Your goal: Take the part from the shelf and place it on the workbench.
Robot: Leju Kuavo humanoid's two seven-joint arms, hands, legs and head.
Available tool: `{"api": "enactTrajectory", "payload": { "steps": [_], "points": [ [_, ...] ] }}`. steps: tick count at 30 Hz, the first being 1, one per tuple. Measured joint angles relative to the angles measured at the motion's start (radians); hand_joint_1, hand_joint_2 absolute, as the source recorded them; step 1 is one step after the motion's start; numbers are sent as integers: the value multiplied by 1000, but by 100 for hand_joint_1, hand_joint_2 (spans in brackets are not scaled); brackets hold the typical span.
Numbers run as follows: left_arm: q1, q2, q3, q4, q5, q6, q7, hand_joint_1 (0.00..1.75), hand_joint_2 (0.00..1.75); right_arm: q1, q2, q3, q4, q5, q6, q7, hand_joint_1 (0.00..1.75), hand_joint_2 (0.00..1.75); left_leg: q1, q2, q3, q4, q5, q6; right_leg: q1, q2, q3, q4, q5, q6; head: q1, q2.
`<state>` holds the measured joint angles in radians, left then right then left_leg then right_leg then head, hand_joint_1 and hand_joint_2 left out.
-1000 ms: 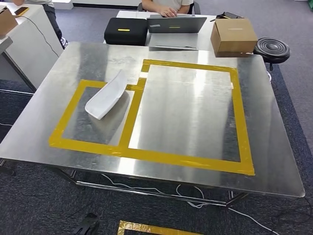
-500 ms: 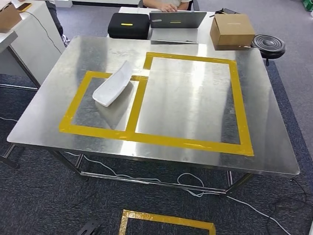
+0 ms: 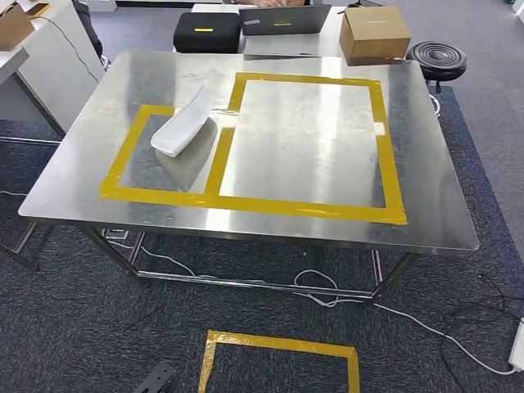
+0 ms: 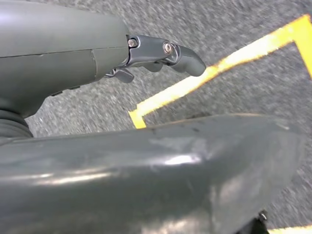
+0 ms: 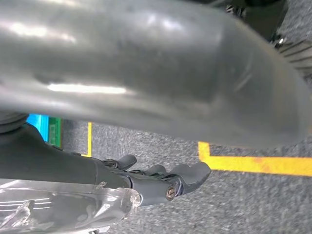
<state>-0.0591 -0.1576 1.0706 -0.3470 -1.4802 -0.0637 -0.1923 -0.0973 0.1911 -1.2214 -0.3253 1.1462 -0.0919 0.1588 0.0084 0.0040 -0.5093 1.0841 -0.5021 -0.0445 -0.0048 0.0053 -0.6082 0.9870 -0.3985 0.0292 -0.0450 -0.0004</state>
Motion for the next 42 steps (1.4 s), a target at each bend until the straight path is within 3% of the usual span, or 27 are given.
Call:
{"api": "enactTrajectory", "payload": {
  "steps": [2, 3, 5, 7, 9, 10, 11, 12, 14, 16, 17, 18, 20, 21, 23, 25, 26, 28, 29, 31, 33, 35, 36, 37, 40, 41, 42],
  "points": [
    [-1, 6, 1, -2, 12, 30, -12, 0, 0, -1, 0, -2, -1, -4, -2, -3, 0, 0, 0, -7, 73, -114, -20, 11, 3, 2, -16, 10, 16, 10, 0, 0],
    [-2, 7, 3, -3, 18, 45, -21, 0, 0, -1, 0, -4, -1, -6, -3, -5, 0, 0, -2, -8, 82, -137, -27, 20, 4, 2, -21, 11, 26, 15, 0, 0],
    [0, 8, 8, -4, 24, 61, -27, 0, 0, 3, 0, -7, -1, -9, -7, -11, 0, 0, -3, -6, 67, -137, -18, 38, 1, 2, -30, 11, 34, 25, 0, 0],
    [1, 8, 16, -6, 24, 59, -18, 0, 0, 10, 0, -9, -1, -6, -9, -15, 0, 0, -2, -2, 46, -137, 3, 54, -2, 2, -50, 60, -27, 34, 2, 0],
    [2, 7, 24, -9, 25, 57, -13, 0, 0, 12, 0, -9, -1, -6, -9, -18, 0, 0, -5, -1, 19, -135, 27, 61, -3, 1, -81, 183, -133, 40, 6, 0],
    [2, 6, 27, -10, 25, 56, -12, 0, 0, 11, 0, -9, -1, -5, -8, -19, 0, 0, -7, 0, 4, -134, 38, 62, -3, 1, -92, 247, -165, 41, 7, 0],
    [2, 5, 29, -11, 25, 55, -12, 0, 0, 10, 0, -9, -1, -6, -8, -20, 0, 0, -9, 1, -11, -133, 50, 62, -2, 0, -91, 291, -172, 40, 8, 0],
    [2, 4, 30, -11, 25, 54, -13, 0, 0, 11, 0, -9, -1, -6, -8, -22, 0, 0, -11, 2, -26, -131, 60, 62, -2, 1, -77, 305, -156, 38, 8, 0],
    [3, 3, 31, -14, 23, 53, -21, 0, 0, 10, 0, -9, -2, -9, -8, -27, 0, 0, -14, 2, -55, -126, 80, 60, 2, 0, 4, 226, -99, 28, 8, 0],
    [5, 1, 31, -18, 22, 53, -29, 0, 0, 5, 0, -10, -4, -12, -8, -31, 0, 0, -17, 1, -75, -120, 97, 54, 7, 0, 115, 70, -98, 18, 7, 0],
    [6, 0, 31, -19, 21, 53, -31, 0, 0, 3, 0, -10, -5, -13, -8, -32, 0, 0, -18, 2, -80, -119, 106, 49, 9, 0, 150, 11, -110, 15, 7, 0],
    [6, 0, 31, -21, 21, 53, -33, 0, 0, 1, 0, -10, -5, -14, -9, -33, 0, 0, -18, 2, -83, -119, 115, 44, 12, 0, 165, -21, -121, 12, 7, 0],
    [8, -1, 32, -23, 22, 50, -34, 0, 0, 1, 0, -10, -5, -14, -9, -34, 0, 0, -15, 2, -87, -120, 129, 32, 13, -1, 156, -30, -110, 0, 8, 0],
    [10, -1, 33, -23, 26, 45, -32, 0, 0, 2, 0, -10, -5, -13, -9, -35, 0, 0, -14, 1, -94, -114, 117, 25, 12, -2, 146, -30, -100, -8, 8, 0],
    [13, -1, 43, -26, 37, 26, -26, 0, 0, 2, -2, -11, -5, -8, -3, -43, 0, 0, -11, -1, -120, -51, 35, 12, 9, -4, 122, -32, -74, -22, 4, 0],
    [14, -4, 55, -31, 43, 8, -23, 0, 0, 3, -3, -10, -5, 2, 12, -62, 0, 0, -9, -1, -157, 77, -66, 4, 10, -3, 89, -30, -47, -26, 1, 0],
    [14, -7, 58, -36, 42, 3, -23, 0, 0, 3, -2, -9, -3, 5, 20, -73, 0, 0, -8, -1, -165, 131, -85, 1, 10, -4, 71, -28, -33, -25, 1, 0],
    [16, -15, 66, -53, 40, -5, -22, 0, 0, 2, 3, -8, 4, 1, 22, -85, 0, 0, -6, -1, -139, 161, -54, -2, 9, -4, 33, -21, -9, -21, 1, 0],
    [16, -19, 72, -65, 39, -10, -21, 0, 0, 1, 6, -8, 9, 5, 21, -79, 0, 0, -5, -1, -102, 126, -24, -2, 9, -4, 15, -15, 2, -19, 1, 0],
    [16, -27, 82, -96, 34, -35, -18, 0, 0, -1, 8, 4, 18, 56, 23, -44, 0, 0, -3, -4, 9, -11, -4, 0, 10, -2, -15, -3, 20, -11, 0, 0],
    [19, -37, 92, -139, 22, -69, -17, 0, 0, -1, 6, 34, 24, 122, 32, -1, 0, 0, -4, -7, 80, -119, -22, 14, 13, -2, -32, 6, 41, -1, -1, 0],
    [24, -50, 110, -184, 15, -97, -16, 0, 0, 1, 4, 53, 29, 133, 45, 42, 0, 0, -8, -5, 76, -138, -21, 35, 11, -2, -41, 4, 60, 10, -1, 0],
    [27, -55, 120, -203, 12, -106, -15, 0, 0, 2, 3, 54, 32, 120, 56, 70, 0, 0, -8, -4, 67, -137, -11, 43, 8, -2, -47, 7, 53, 16, -2, 0],
    [29, -58, 128, -217, 8, -113, -14, 0, 0, 4, 3, 52, 36, 106, 67, 98, 0, 0, -7, -2, 56, -136, 0, 52, 6, -2, -56, 25, 25, 22, -1, 0],
    [30, -60, 145, -242, -1, -124, -17, 0, 0, 6, 3, 47, 46, 76, 89, 144, 0, 0, -8, 0, 13, -135, 38, 65, 4, -2, -98, 196, -132, 34, 6, 0],
    [30, -60, 148, -245, -3, -125, -17, 0, 0, 6, 3, 46, 49, 73, 93, 147, 0, 0, -8, 1, -4, -134, 51, 65, 4, -2, -106, 259, -159, 36, 7, 0],
    [30, -60, 151, -247, -5, -124, -18, 0, 0, 5, 3, 45, 51, 73, 99, 151, 0, 0, -9, 1, -21, -133, 64, 64, 4, -2, -102, 297, -159, 36, 8, 0]
  ]
}}
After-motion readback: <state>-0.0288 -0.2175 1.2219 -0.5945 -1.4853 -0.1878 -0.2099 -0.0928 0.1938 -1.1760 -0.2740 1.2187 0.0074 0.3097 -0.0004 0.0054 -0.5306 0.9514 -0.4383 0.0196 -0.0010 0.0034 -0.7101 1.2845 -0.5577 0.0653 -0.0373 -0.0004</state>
